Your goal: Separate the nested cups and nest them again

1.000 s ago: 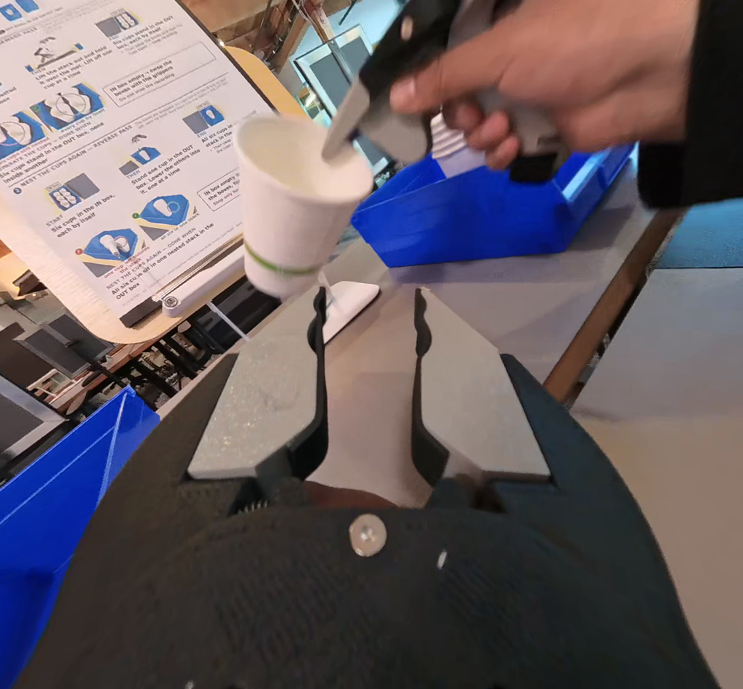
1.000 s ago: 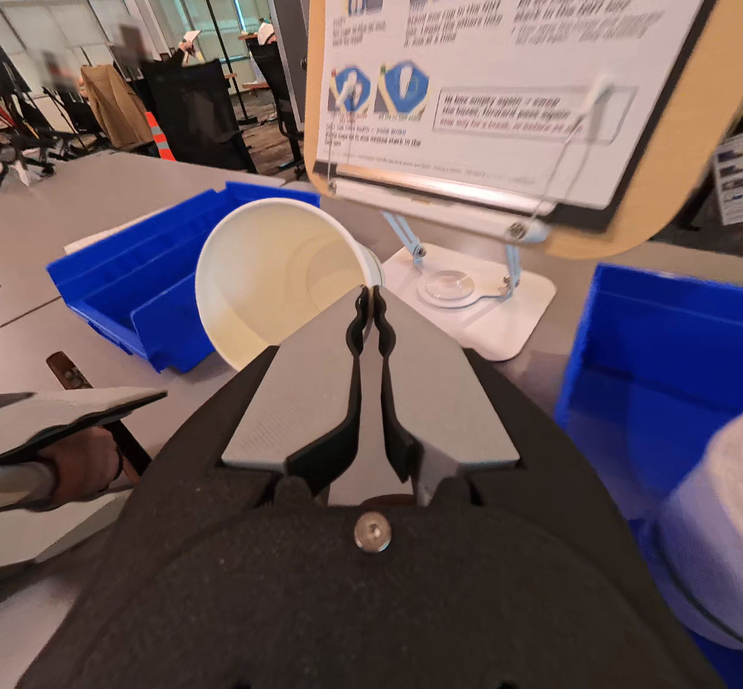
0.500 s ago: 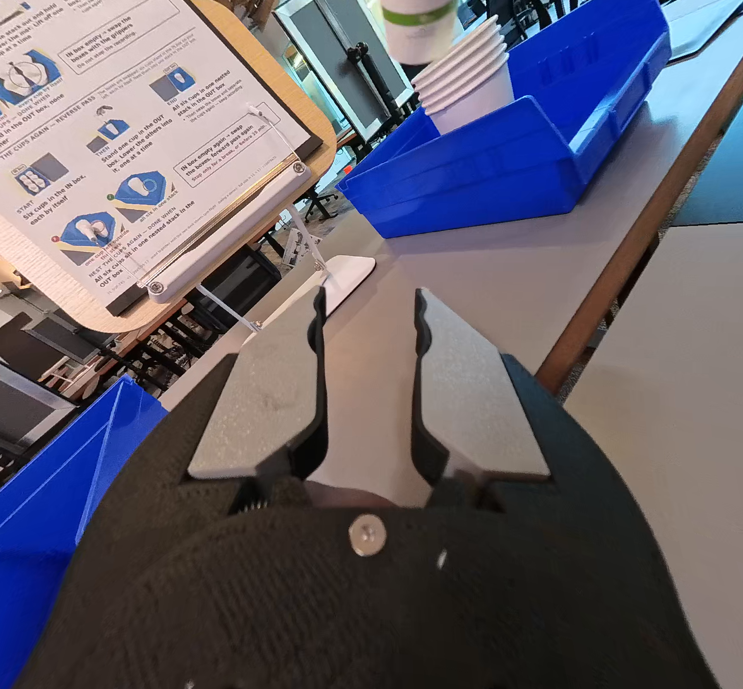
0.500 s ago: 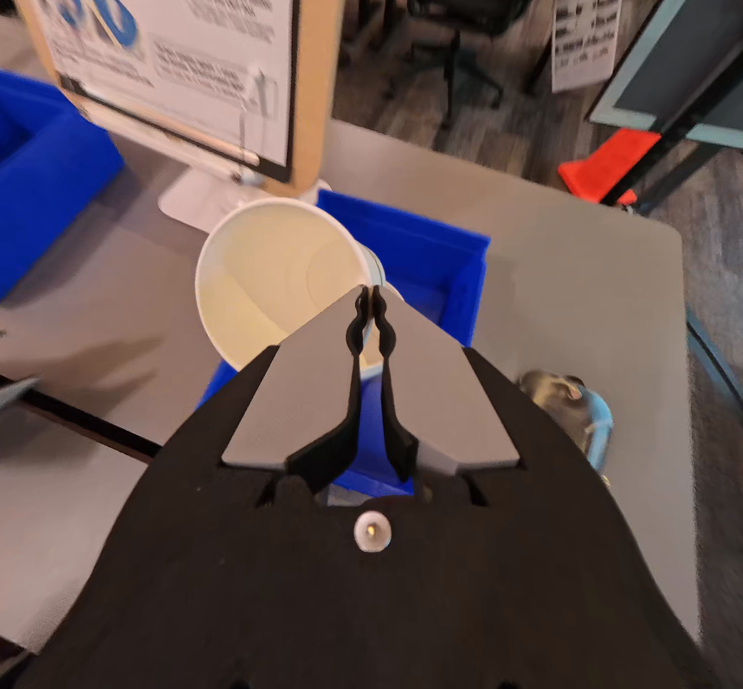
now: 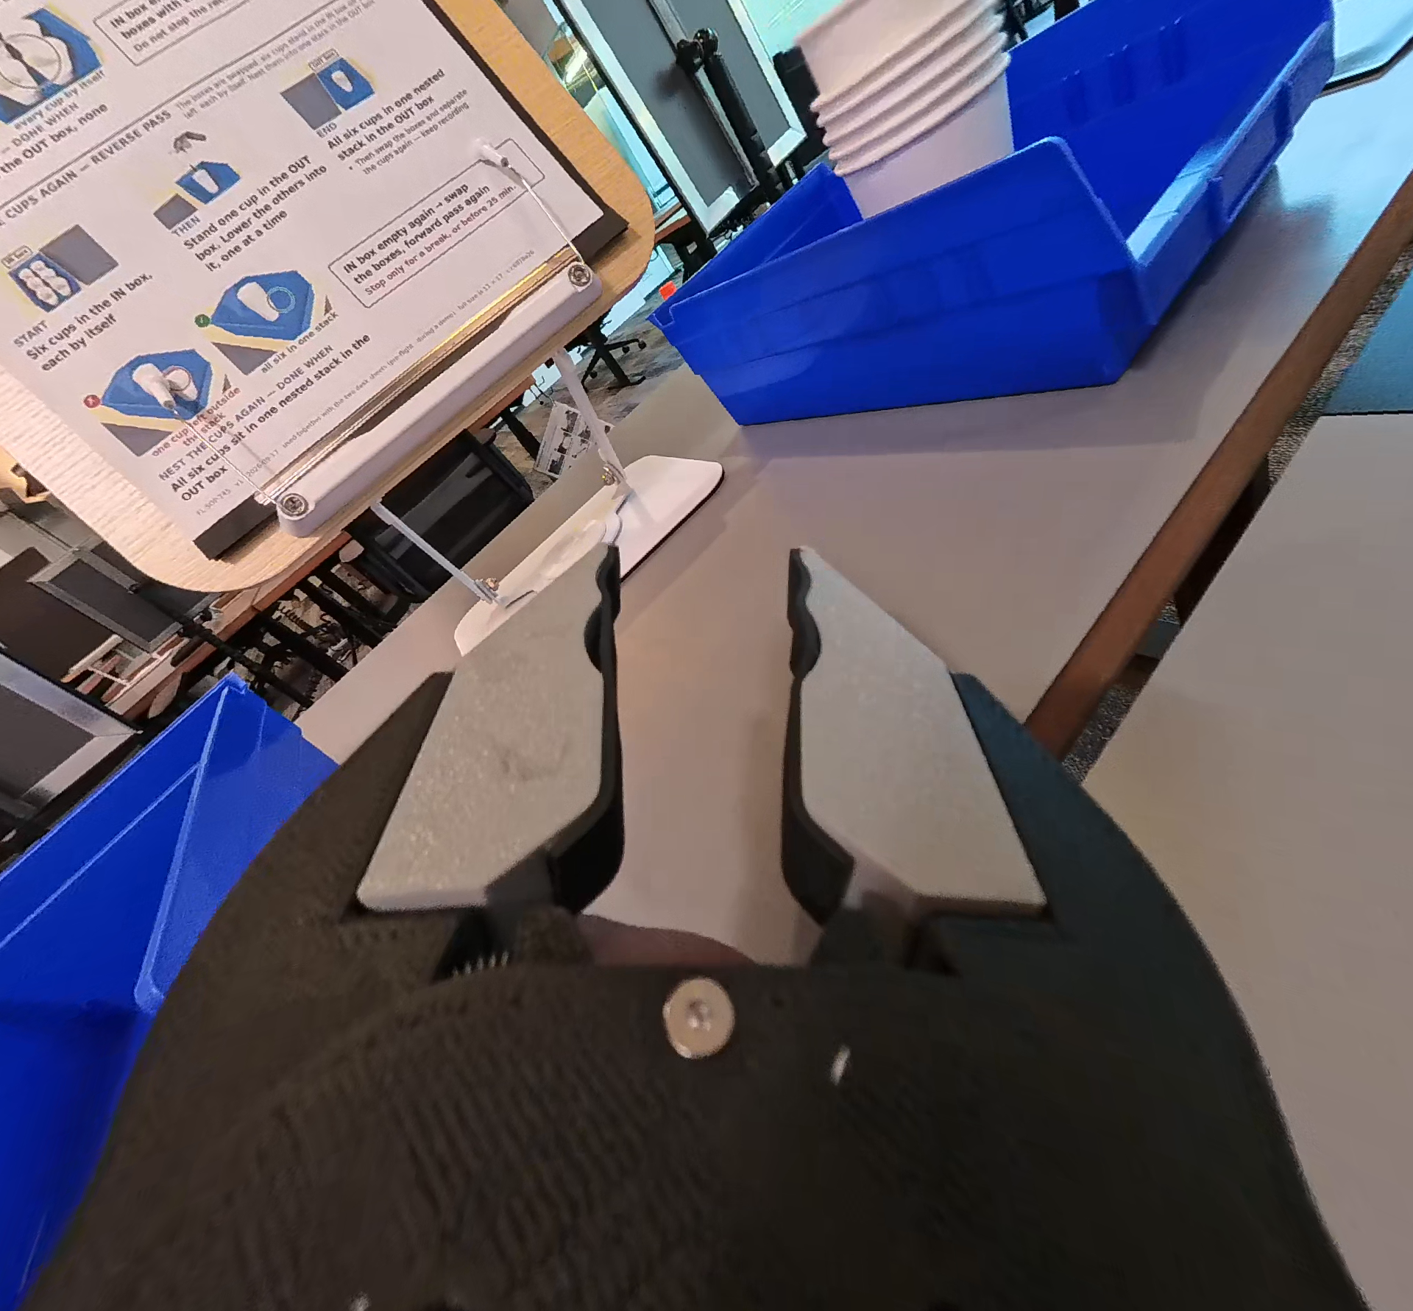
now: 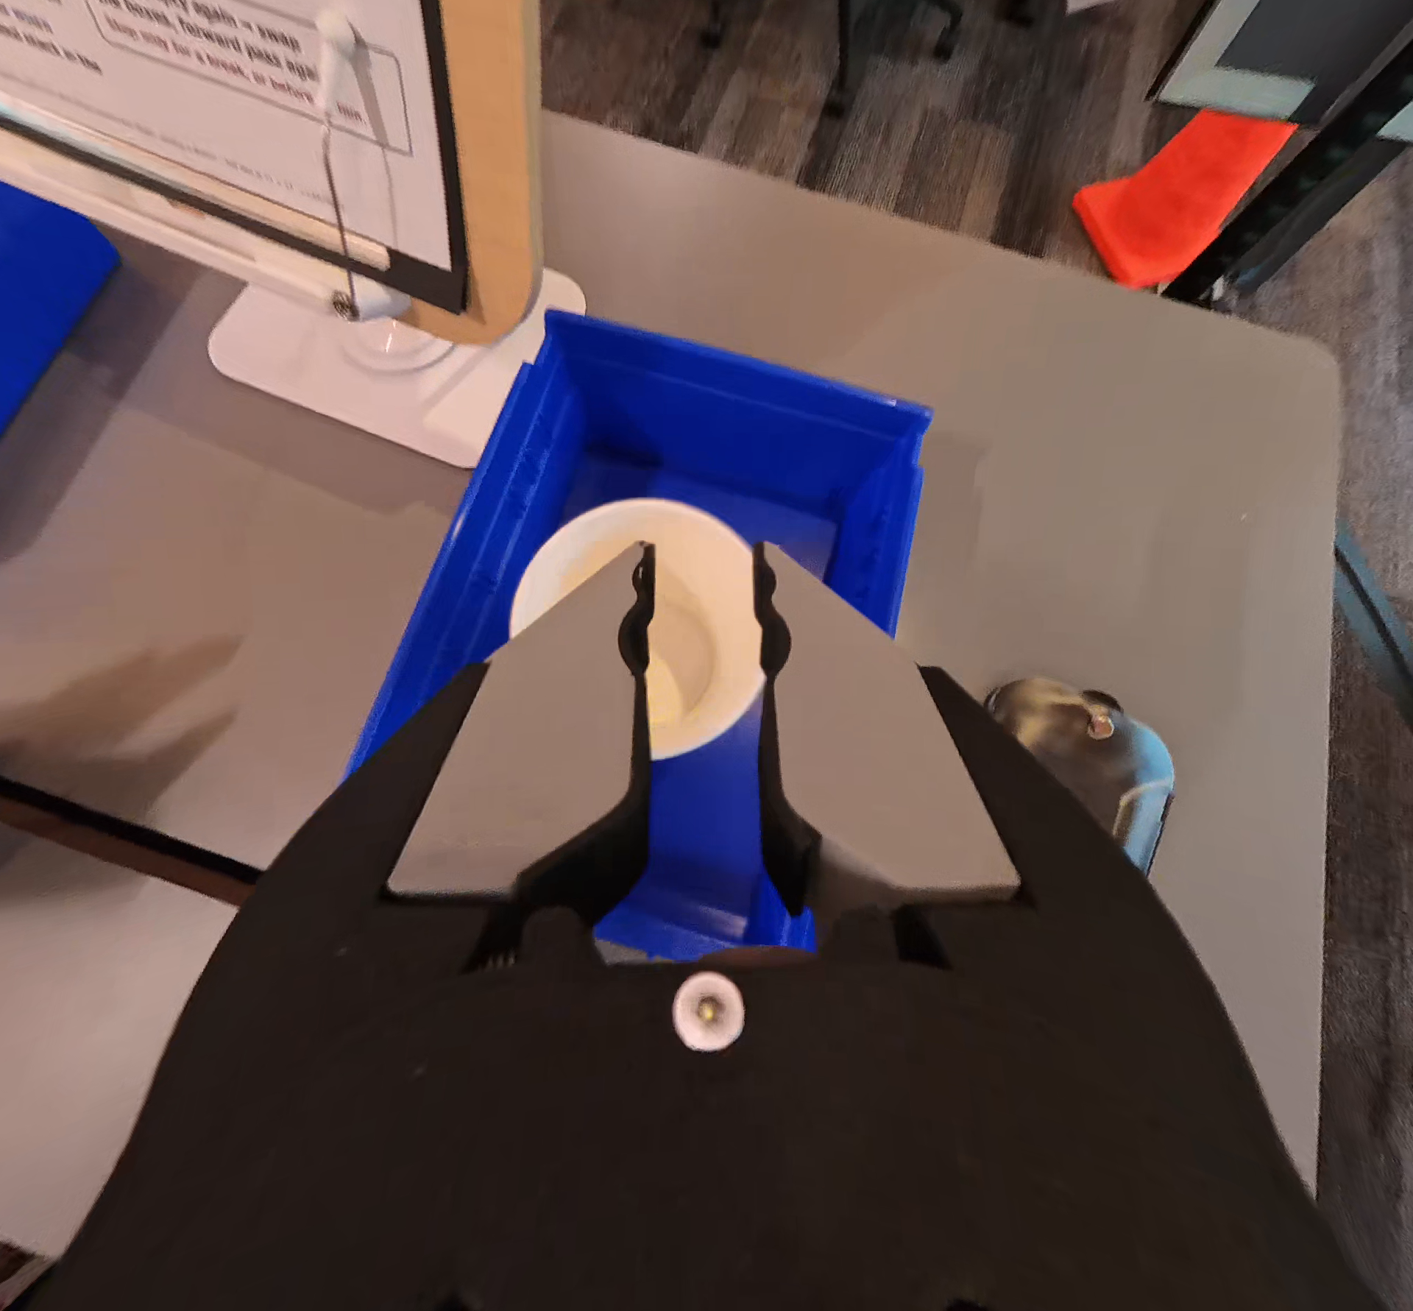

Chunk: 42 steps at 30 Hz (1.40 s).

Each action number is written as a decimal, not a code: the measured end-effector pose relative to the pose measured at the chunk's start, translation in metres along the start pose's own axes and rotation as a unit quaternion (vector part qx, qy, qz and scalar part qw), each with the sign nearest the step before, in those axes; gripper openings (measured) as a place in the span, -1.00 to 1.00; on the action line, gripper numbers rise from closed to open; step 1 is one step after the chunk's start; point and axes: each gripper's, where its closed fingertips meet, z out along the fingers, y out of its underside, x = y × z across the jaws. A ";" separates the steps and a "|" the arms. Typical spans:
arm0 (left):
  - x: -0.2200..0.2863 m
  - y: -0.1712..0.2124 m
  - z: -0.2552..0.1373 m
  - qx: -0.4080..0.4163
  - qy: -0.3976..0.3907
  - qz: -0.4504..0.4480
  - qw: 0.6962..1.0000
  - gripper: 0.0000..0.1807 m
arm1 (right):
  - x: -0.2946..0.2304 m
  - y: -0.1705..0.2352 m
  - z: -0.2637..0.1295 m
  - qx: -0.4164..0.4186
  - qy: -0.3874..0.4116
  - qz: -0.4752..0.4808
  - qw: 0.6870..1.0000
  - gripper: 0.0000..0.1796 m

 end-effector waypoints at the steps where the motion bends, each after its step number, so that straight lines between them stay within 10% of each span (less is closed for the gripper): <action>1: -0.001 0.000 0.000 -0.001 -0.002 -0.002 1.000 -0.54 | -0.002 -0.003 -0.002 0.009 0.002 -0.004 1.000 -0.75; 18: -0.012 0.013 0.003 -0.031 -0.020 -0.022 0.999 -0.54 | -0.155 -0.030 -0.010 0.188 -0.153 -0.046 0.969 -0.63; 28: -0.064 0.050 -0.006 -0.110 -0.122 -0.079 0.983 -0.56 | -0.271 0.035 0.071 0.221 -0.270 -0.005 0.937 -0.51; 42: -0.102 0.081 -0.022 -0.171 -0.199 -0.094 0.960 -0.66 | -0.257 0.069 0.115 0.235 -0.251 -0.059 0.937 -0.56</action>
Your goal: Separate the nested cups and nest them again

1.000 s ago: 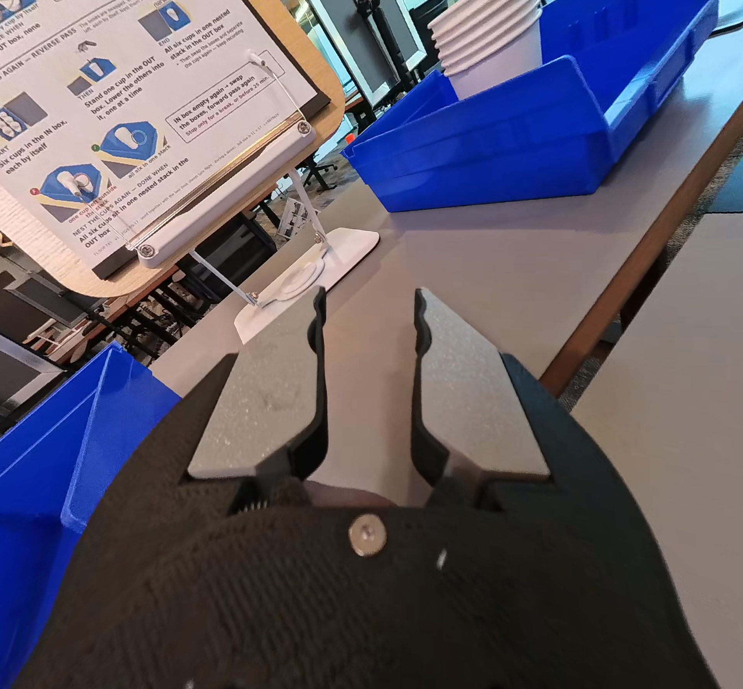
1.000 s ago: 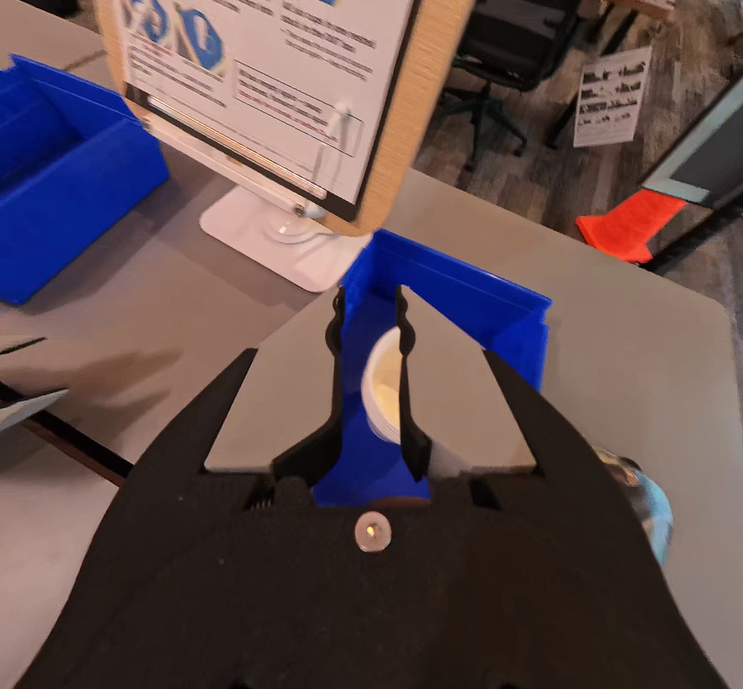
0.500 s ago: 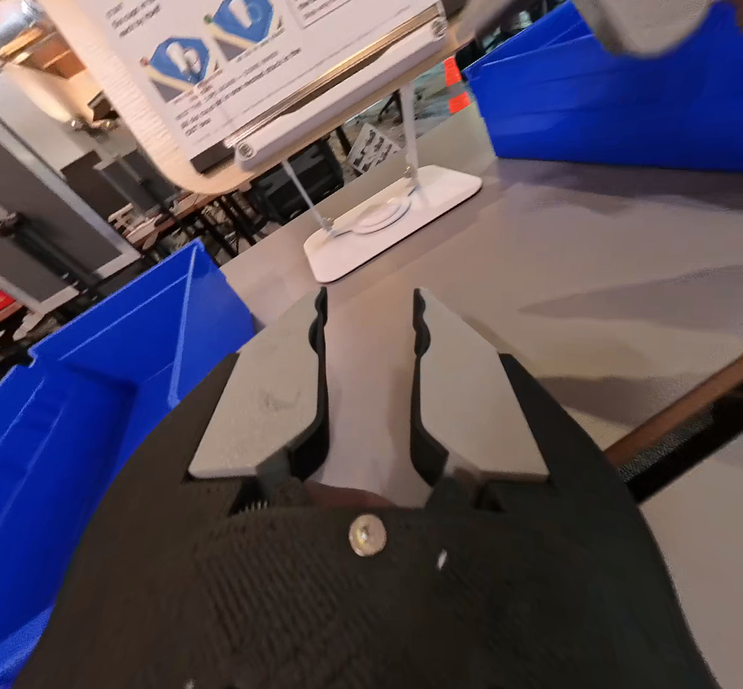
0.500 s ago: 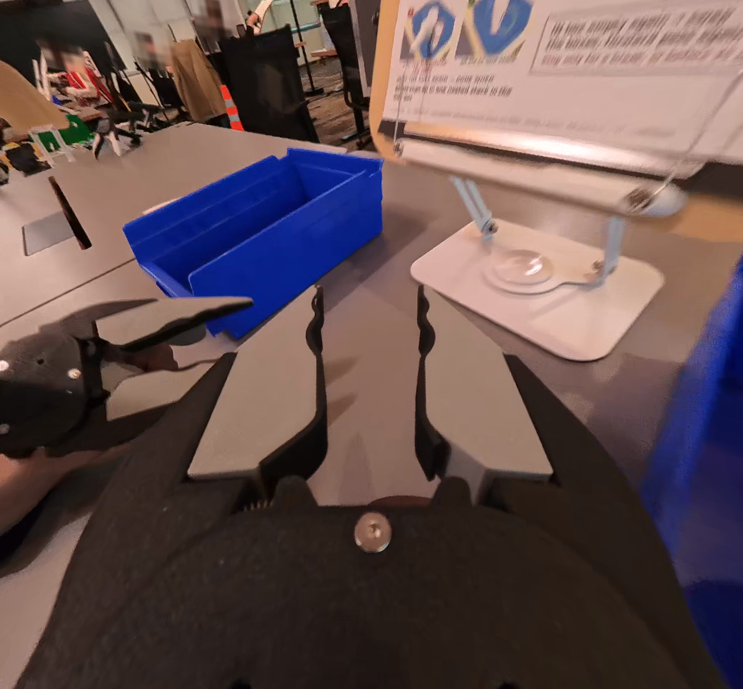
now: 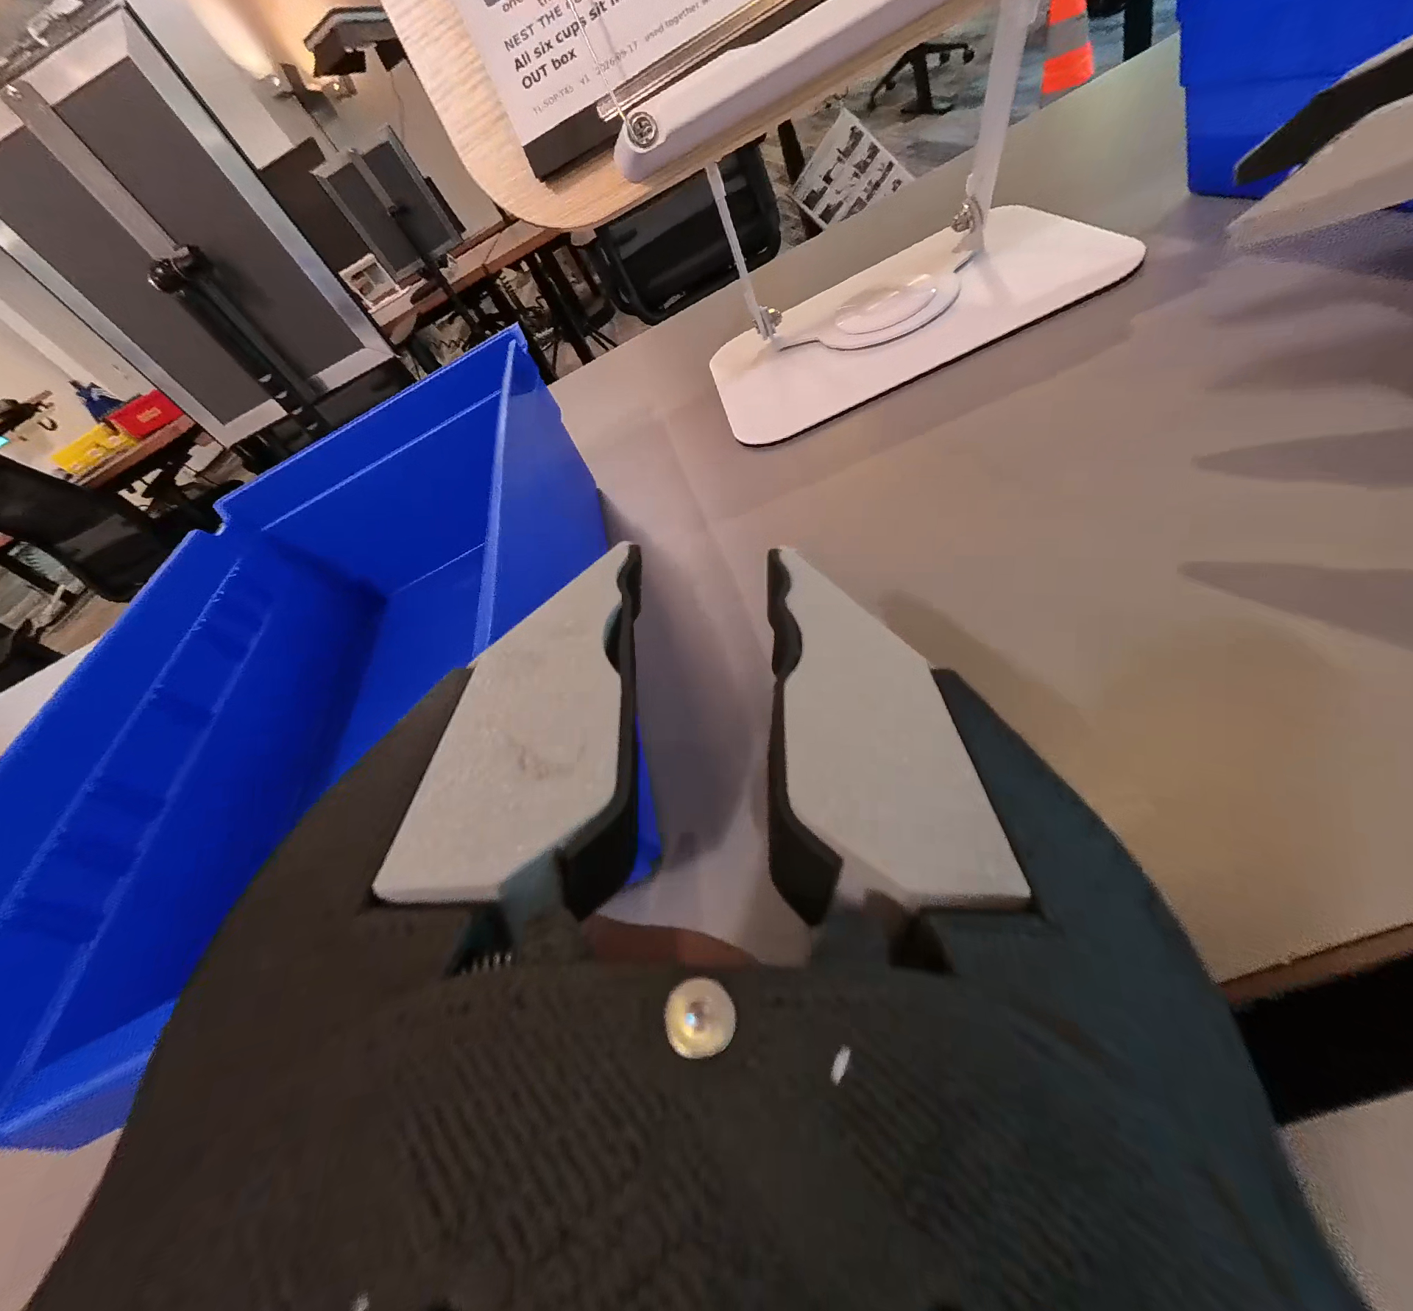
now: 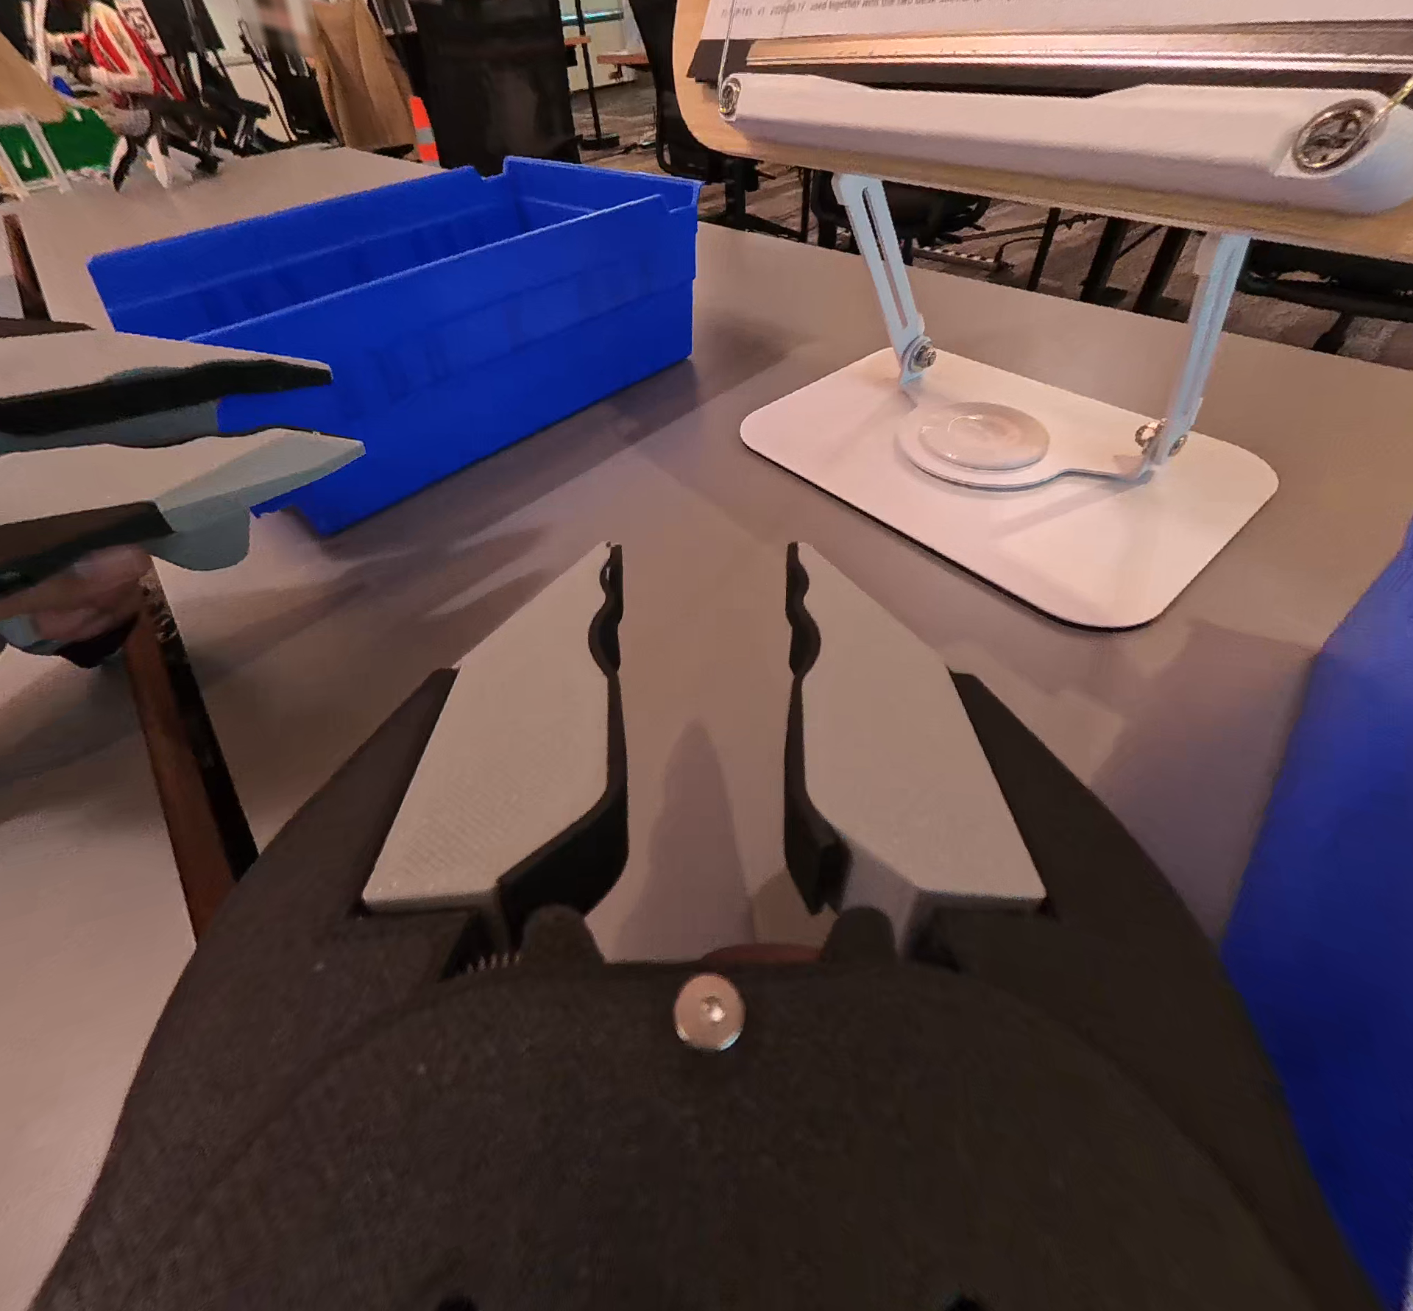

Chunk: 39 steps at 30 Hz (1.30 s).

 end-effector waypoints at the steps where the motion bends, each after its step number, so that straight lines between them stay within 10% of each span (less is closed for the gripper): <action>1: -0.002 0.001 0.000 -0.002 -0.005 0.000 1.000 -0.66 | 0.000 0.001 0.000 -0.004 0.000 -0.001 1.000 -0.55; 25: -0.037 -0.010 -0.060 -0.015 0.022 -0.092 0.995 -0.39 | -0.020 -0.009 -0.013 0.027 0.050 -0.088 0.994 -0.51; 39: -0.060 0.005 -0.014 -0.140 0.041 -0.097 0.984 -0.41 | -0.021 -0.018 -0.036 0.061 0.071 -0.088 0.992 -0.51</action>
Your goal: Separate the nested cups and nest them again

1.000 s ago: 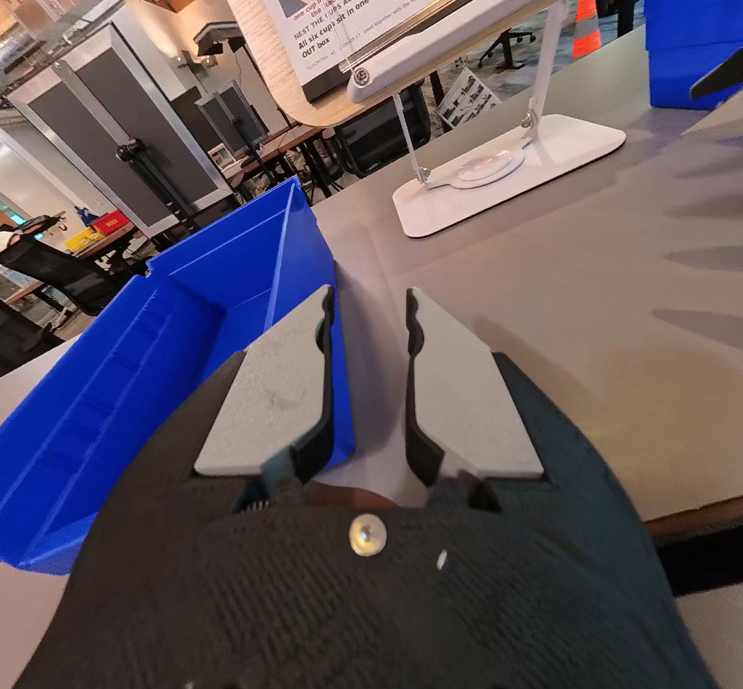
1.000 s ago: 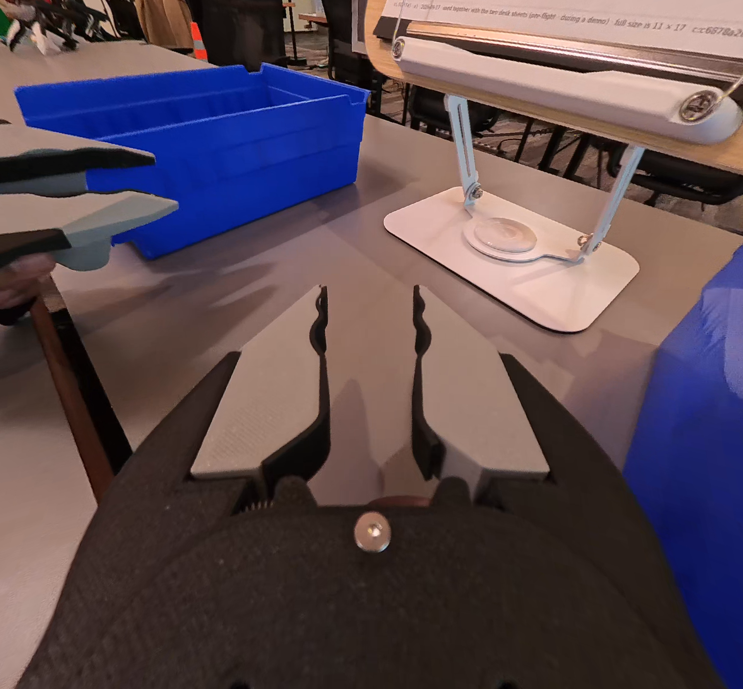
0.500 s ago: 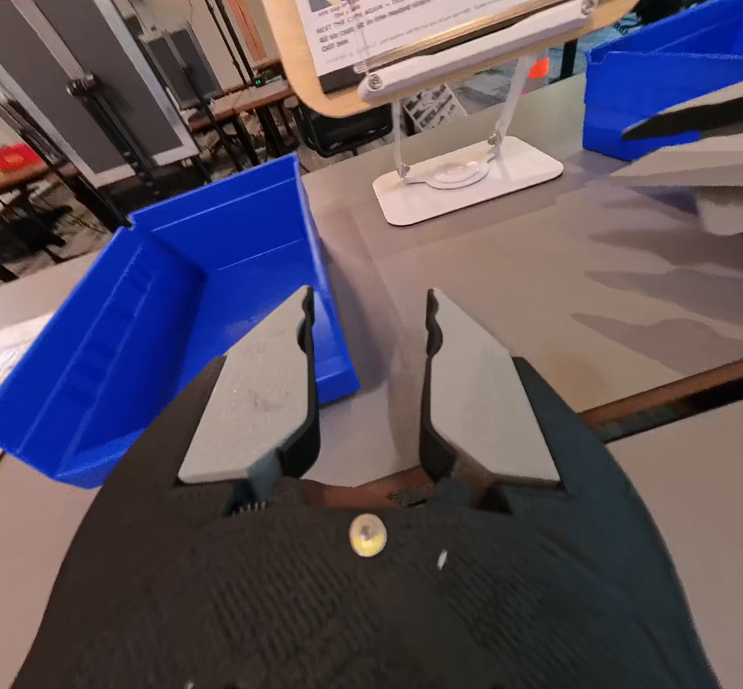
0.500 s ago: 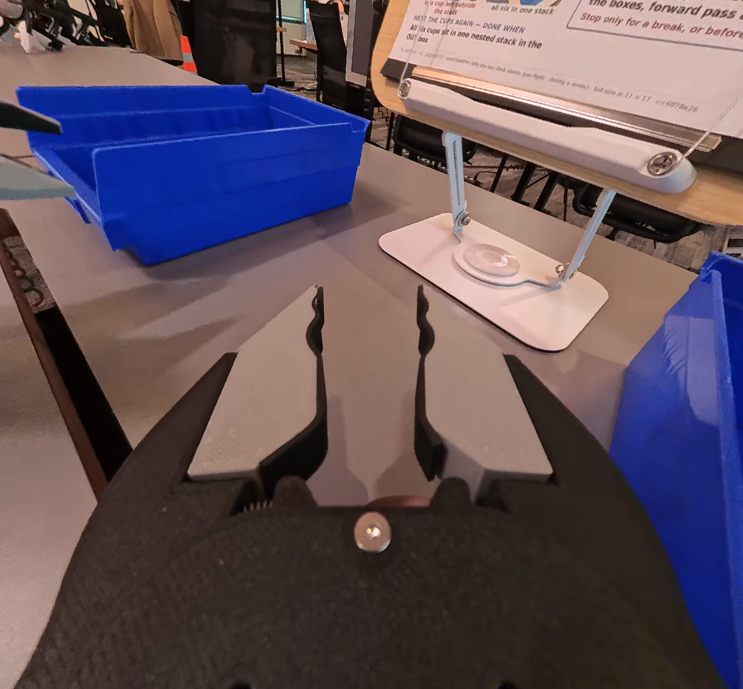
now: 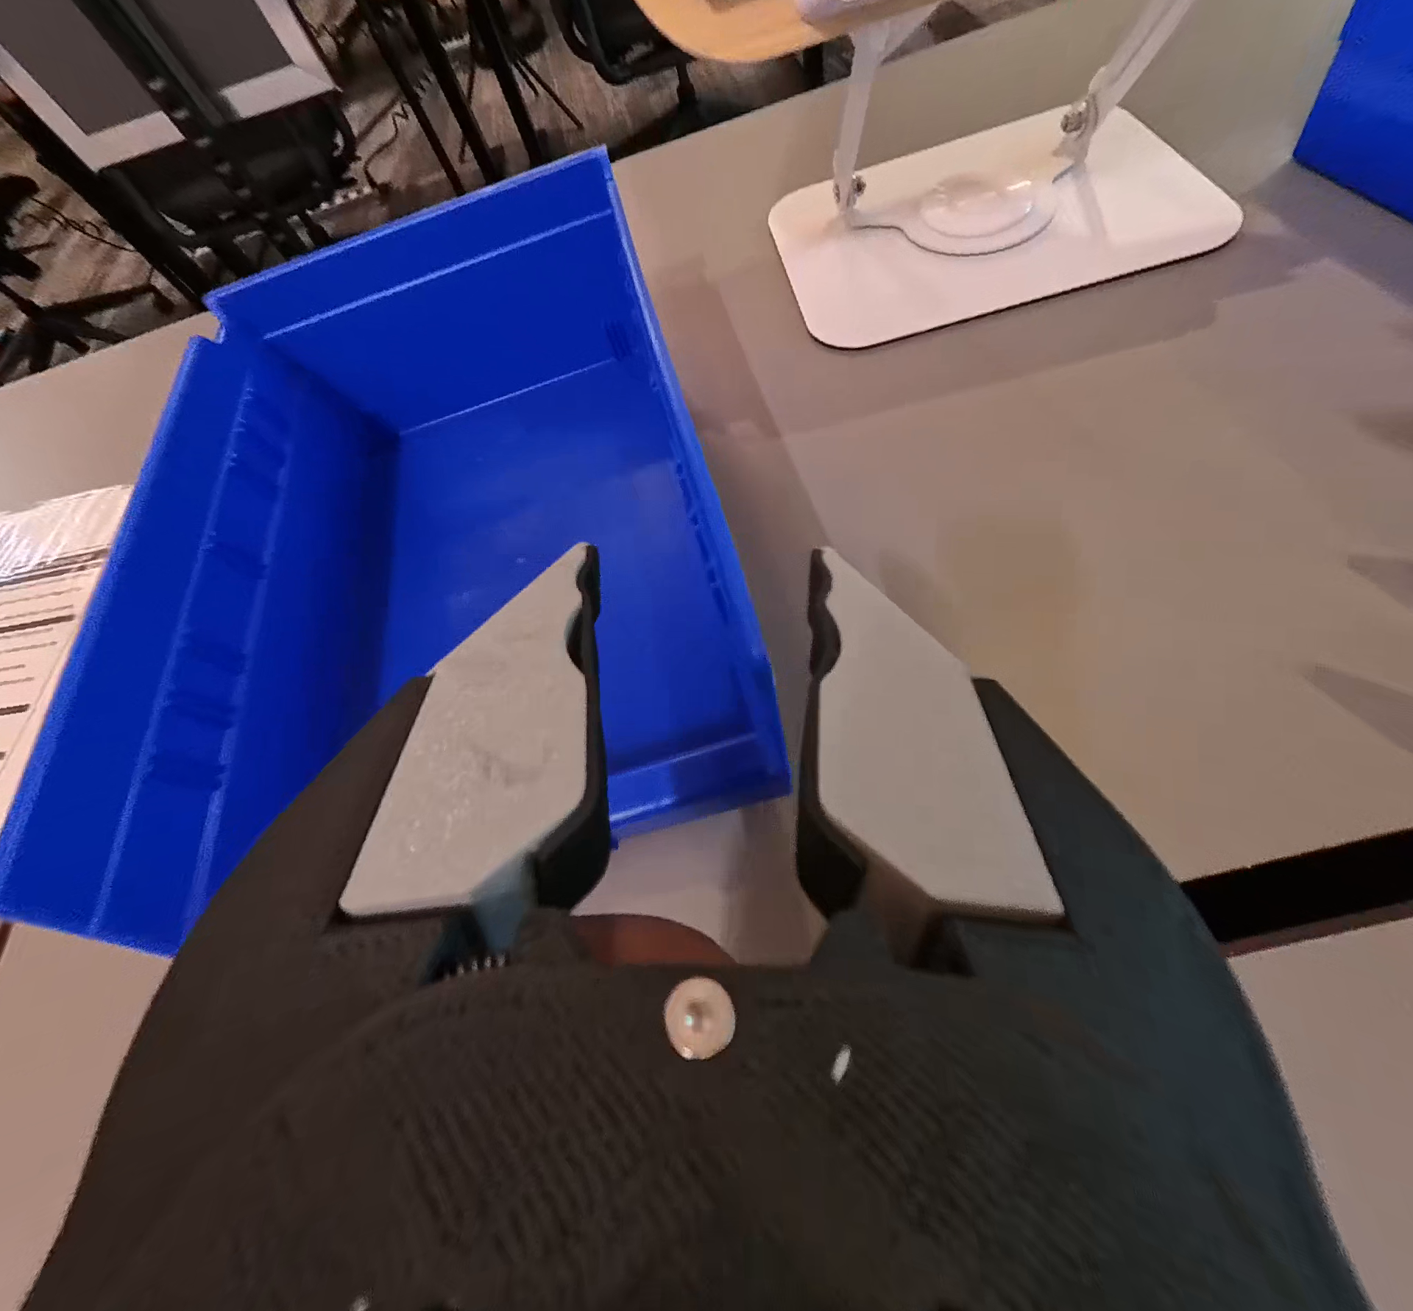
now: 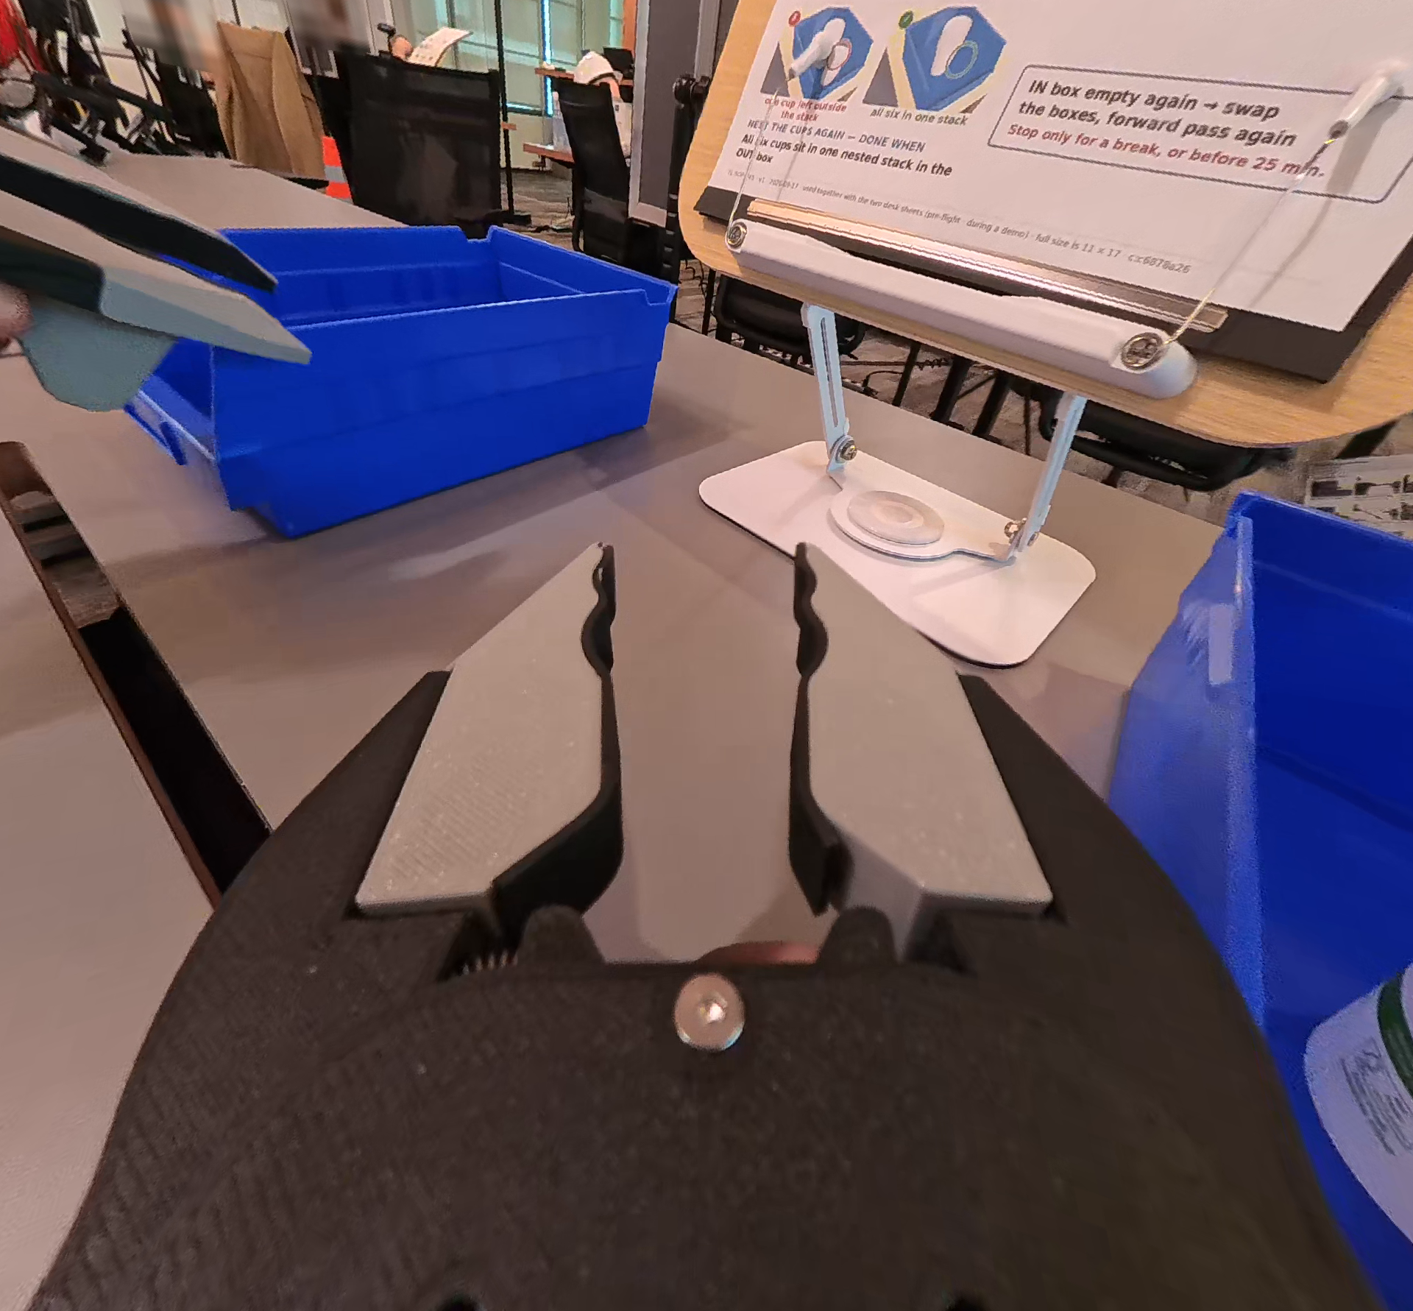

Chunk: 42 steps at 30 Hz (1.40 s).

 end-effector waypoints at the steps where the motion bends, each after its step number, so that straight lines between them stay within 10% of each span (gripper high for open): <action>1: 0.004 0.002 0.003 -0.009 0.008 0.004 1.000 -0.34 | 0.001 -0.001 -0.002 0.003 0.003 0.000 1.000 -0.51; 6: 0.013 0.020 0.024 -0.073 0.014 0.040 0.996 -0.20 | 0.004 -0.010 -0.010 0.027 0.015 0.002 1.000 -0.51; 8: 0.012 0.032 0.033 -0.098 0.013 0.061 0.993 -0.76 | 0.005 -0.013 -0.012 0.033 0.017 0.001 0.999 -0.51; 11: -0.005 0.033 0.037 -0.098 -0.015 0.038 0.994 -0.95 | 0.006 -0.015 -0.015 0.039 0.024 -0.004 0.999 -0.52; 27: -0.008 0.036 0.031 -0.068 0.030 0.003 0.997 -0.96 | 0.106 -0.024 -0.112 -0.049 0.157 0.100 0.981 -0.34; 42: -0.008 0.036 0.030 -0.062 0.021 -0.006 0.998 -0.95 | 0.095 0.033 -0.087 -0.217 0.129 0.083 0.964 -0.22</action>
